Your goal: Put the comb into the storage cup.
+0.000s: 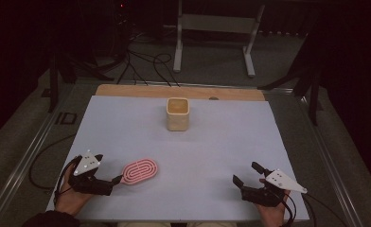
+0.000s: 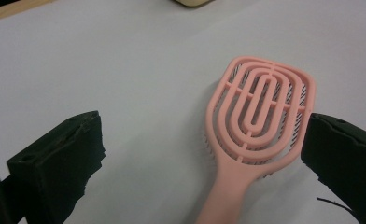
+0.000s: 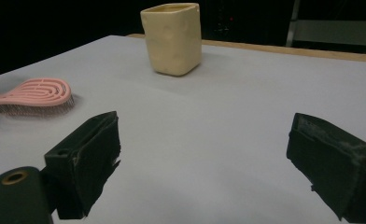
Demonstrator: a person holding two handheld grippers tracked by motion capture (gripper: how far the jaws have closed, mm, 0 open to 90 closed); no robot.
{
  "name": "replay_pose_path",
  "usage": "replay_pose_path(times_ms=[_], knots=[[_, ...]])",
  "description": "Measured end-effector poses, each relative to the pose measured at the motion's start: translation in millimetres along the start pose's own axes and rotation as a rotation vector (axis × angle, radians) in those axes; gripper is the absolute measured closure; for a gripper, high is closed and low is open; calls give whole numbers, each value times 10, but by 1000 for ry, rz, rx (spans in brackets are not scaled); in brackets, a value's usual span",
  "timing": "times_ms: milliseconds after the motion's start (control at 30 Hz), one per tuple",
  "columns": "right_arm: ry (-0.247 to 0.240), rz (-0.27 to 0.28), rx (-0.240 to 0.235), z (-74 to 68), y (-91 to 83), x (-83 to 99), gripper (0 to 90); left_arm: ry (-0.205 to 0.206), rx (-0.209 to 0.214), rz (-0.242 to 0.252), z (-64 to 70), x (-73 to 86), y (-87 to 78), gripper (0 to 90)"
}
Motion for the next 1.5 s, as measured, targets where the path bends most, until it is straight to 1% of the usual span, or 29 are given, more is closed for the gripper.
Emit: replay_pose_path(times_ms=[167, 267, 433, 600, 733, 1200, 1367, 1500], knots=[[4, -1, 0, 1, -2, 0, 95, 9, 21, -16, -12, -19, 31, 1], [2, -2, -1, 1, 0, 1, 95, 19, 20, -28, -13, -28, 45, 1], [1, -3, 0, 3, 0, 1, 95, 21, 20, -40, -26, -35, 66, 1], [5, -5, 0, 0, 6, 5, 95, 30, 27, -67, -40, -42, 98, 1], [5, -8, 1, -2, 10, 6, 95, 35, 43, -89, -45, -53, 130, 1], [8, -11, -1, -3, 16, 8, 95, 89, 81, -157, -17, -125, 233, 1], [7, -10, 0, -2, 15, 8, 95, 109, 87, -190, -17, -142, 267, 1], [8, -12, 1, -5, 17, 8, 95, 124, 109, -223, -13, -155, 294, 1]])
Point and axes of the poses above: each handheld gripper's, and its own axes: y roughly forward along the jaws, x roughly out of its underside, z roughly to its right, the point moved 1 cm from there along y, roughly forward along the jaws, and after that the axes turned 8 degrees about y, right-handed, at the moved point
